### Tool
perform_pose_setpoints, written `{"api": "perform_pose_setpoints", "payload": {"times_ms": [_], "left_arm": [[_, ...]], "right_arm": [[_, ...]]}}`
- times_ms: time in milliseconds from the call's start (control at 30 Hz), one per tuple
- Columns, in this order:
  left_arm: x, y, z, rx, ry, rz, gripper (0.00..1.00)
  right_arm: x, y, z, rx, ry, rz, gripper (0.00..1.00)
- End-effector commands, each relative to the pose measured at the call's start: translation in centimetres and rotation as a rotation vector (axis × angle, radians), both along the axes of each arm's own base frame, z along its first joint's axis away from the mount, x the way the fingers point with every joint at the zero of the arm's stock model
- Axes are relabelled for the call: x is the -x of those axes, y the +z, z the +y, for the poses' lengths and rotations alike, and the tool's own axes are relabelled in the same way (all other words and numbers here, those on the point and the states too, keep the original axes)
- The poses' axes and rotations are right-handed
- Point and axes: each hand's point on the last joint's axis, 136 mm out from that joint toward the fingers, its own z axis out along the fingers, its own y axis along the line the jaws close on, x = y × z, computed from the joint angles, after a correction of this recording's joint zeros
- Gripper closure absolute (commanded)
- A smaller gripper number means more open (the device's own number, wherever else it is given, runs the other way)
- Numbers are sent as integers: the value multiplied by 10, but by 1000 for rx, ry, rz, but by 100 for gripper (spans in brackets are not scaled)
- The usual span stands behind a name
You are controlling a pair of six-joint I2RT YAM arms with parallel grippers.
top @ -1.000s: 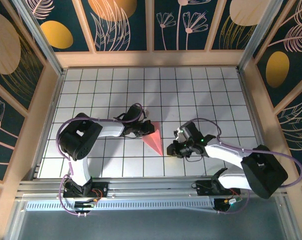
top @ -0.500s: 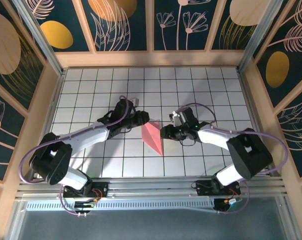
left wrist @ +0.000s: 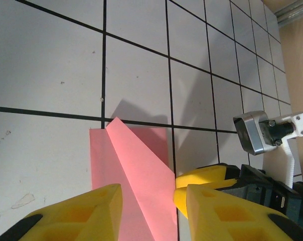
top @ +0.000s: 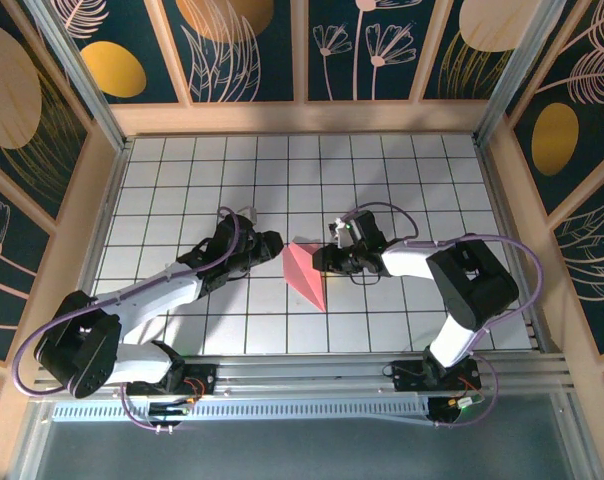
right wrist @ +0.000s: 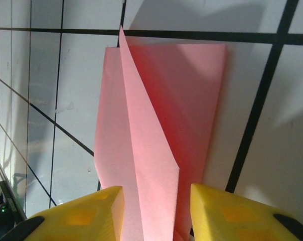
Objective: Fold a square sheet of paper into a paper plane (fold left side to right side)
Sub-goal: Turn over the paper at the center of the table.
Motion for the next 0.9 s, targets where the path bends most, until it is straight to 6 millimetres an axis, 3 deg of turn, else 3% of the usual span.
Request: {"api": "perform_pose_setpoints", "payload": {"times_ms": [0, 333, 533, 600, 867], "left_arm": [[-5, 6, 4, 6, 36, -9, 61], [-7, 19, 5, 35, 50, -38, 53], [-7, 37, 14, 56, 88, -93, 52], [-6, 44, 18, 64, 101, -116, 51], [2, 83, 39, 115, 161, -236, 41]], "right_arm": [[-7, 4, 8, -35, 25, -25, 63], [-2, 3, 11, -68, 34, -13, 72], [-1, 6, 10, -68, 36, -21, 92], [-3, 11, 9, -68, 34, -40, 99], [-14, 54, 5, -109, 13, -169, 100]]}}
